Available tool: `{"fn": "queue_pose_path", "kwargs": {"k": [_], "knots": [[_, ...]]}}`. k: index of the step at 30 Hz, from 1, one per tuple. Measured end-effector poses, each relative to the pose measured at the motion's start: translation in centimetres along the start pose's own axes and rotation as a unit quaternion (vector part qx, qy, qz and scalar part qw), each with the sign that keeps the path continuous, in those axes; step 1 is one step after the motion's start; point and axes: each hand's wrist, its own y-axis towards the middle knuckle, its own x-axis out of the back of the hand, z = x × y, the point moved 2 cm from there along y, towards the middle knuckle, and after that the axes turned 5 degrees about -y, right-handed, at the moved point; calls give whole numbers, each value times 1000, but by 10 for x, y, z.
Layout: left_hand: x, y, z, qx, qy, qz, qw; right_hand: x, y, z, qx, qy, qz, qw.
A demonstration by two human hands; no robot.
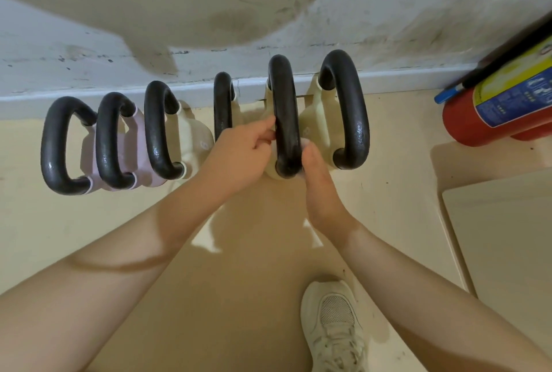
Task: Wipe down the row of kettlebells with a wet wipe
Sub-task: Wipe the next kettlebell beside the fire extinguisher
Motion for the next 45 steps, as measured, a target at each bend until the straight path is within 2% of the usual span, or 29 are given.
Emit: {"fn": "queue_pose_path", "kwargs": {"k": [2,4,7,9,11,13,15,18,21,23,26,30,32,34,38,40,43,45], "knots": [[0,-2,3,28,-5,-3,1000,-1,0,-3,-7,5,8,1000],[0,-2,5,52,-36,-7,998,-5,2,-7,2,-40,1,999],[1,1,7,73,-73,-2,995,-7,-7,-13,103,-142,8,985],[1,0,7,87,-90,2,992,-6,-13,-17,180,-231,21,956],[1,-1,9,93,-118,7,989,-1,-14,-20,266,-345,25,900],[1,-1,11,97,-130,8,987,7,-10,-24,344,-455,29,821],[2,-1,13,105,-143,-7,984,15,-4,-28,384,-557,23,736],[3,-2,11,125,-186,-5,975,18,-1,-28,457,-628,0,630],[0,-4,7,116,-195,3,974,22,4,-34,508,-677,9,532],[0,-6,2,108,-197,2,974,27,8,-35,524,-697,17,490],[-2,-10,-1,113,-199,-2,974,30,12,-30,554,-685,21,473],[-5,-16,1,140,-197,-7,970,27,10,-11,584,-645,31,492],[-5,-17,-1,147,-187,-18,971,23,6,1,589,-613,28,526],[-2,-17,-8,139,-169,-36,975,19,1,11,574,-565,27,592],[2,-18,-29,87,-180,-39,979,19,-12,48,428,-432,65,791],[1,-19,-39,82,-227,-18,970,25,-15,67,349,-328,50,877],[-5,-12,-52,102,-326,13,940,36,-14,90,173,-144,-25,974],[-12,-3,-58,118,-311,-1,943,47,-9,98,20,43,-67,997]]}}
